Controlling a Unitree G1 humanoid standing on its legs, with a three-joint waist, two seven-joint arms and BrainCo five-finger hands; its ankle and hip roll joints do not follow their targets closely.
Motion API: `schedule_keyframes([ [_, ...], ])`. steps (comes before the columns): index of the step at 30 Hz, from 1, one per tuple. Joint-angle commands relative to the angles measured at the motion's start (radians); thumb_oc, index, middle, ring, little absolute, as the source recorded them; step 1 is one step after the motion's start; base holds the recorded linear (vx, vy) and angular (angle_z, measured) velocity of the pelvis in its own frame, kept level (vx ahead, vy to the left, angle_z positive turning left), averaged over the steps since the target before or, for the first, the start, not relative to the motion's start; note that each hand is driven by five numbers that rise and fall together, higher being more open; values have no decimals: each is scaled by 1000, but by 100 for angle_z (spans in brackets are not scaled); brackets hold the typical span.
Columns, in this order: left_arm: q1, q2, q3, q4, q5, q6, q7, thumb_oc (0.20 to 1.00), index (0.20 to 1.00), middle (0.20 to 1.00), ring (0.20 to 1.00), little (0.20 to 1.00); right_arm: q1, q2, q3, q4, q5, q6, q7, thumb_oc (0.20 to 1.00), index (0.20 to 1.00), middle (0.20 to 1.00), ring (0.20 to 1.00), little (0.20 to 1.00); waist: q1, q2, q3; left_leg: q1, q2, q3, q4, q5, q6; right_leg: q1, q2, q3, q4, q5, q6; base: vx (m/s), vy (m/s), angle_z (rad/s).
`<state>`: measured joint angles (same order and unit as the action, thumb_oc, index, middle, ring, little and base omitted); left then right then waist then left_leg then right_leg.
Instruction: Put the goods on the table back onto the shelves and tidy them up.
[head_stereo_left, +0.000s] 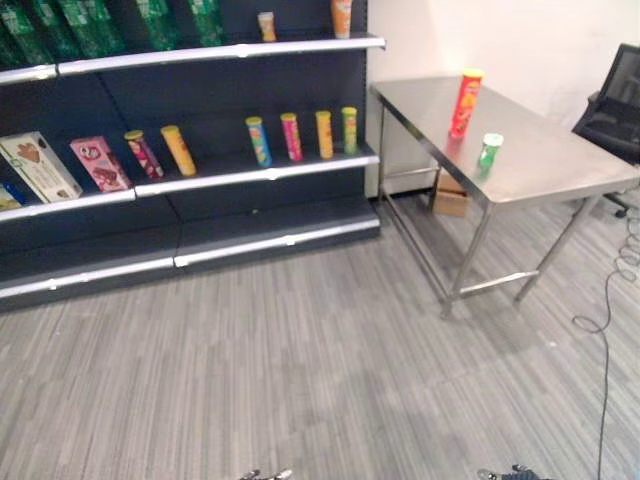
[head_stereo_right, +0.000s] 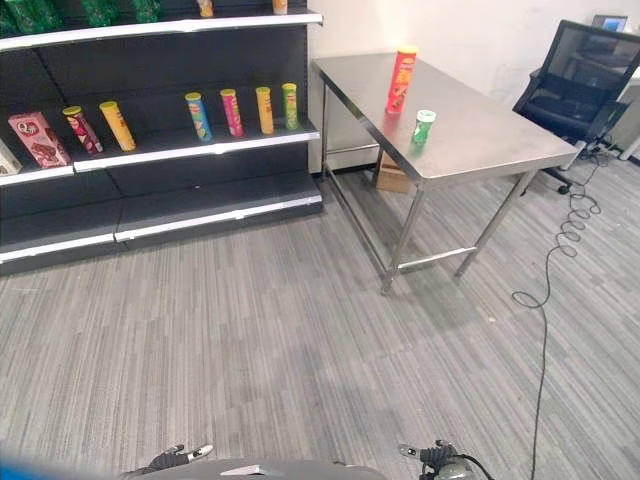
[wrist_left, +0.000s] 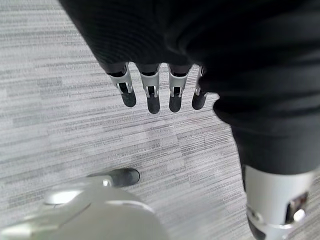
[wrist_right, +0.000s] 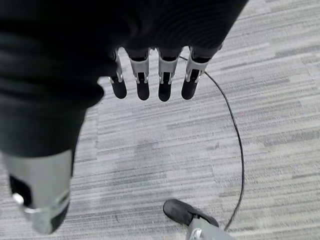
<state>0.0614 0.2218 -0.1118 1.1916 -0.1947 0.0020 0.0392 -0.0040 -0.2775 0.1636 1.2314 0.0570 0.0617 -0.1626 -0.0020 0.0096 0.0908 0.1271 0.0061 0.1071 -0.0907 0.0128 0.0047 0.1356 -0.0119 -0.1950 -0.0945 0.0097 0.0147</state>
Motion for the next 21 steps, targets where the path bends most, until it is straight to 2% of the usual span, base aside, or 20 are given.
schedule_keyframes([
  [1,-74,18,1,44,-28,-21,1,1000,1000,1000,1000,1000,-64,-24,24,20,4,-9,-2,1000,1000,1000,1000,1000,-9,-30,14,26,49,10,3,-76,-76,6,-78,-32,7,-94,105,0,0,0],
  [9,-75,16,-12,40,-18,-24,-7,1000,1000,1000,1000,1000,-62,-21,32,20,-3,-8,2,1000,1000,1000,1000,1000,-14,-27,14,27,46,11,3,-79,-75,6,-78,-28,7,-93,105,-1,1,0],
  [13,-82,24,-65,43,82,-28,-8,1000,1000,1000,1000,1000,-69,-27,40,22,-13,-11,6,1000,1000,1000,1000,1000,-19,-24,16,25,46,13,3,-80,-74,1,-80,-20,7,-89,106,-7,8,-3],
  [21,-87,30,-75,55,110,-27,-2,1000,1000,1000,1000,1000,-77,-32,54,16,-27,-13,16,1000,1000,1000,1000,1000,-20,-25,17,19,38,5,3,-84,-64,-11,-82,-4,7,-79,110,-11,12,-4],
])
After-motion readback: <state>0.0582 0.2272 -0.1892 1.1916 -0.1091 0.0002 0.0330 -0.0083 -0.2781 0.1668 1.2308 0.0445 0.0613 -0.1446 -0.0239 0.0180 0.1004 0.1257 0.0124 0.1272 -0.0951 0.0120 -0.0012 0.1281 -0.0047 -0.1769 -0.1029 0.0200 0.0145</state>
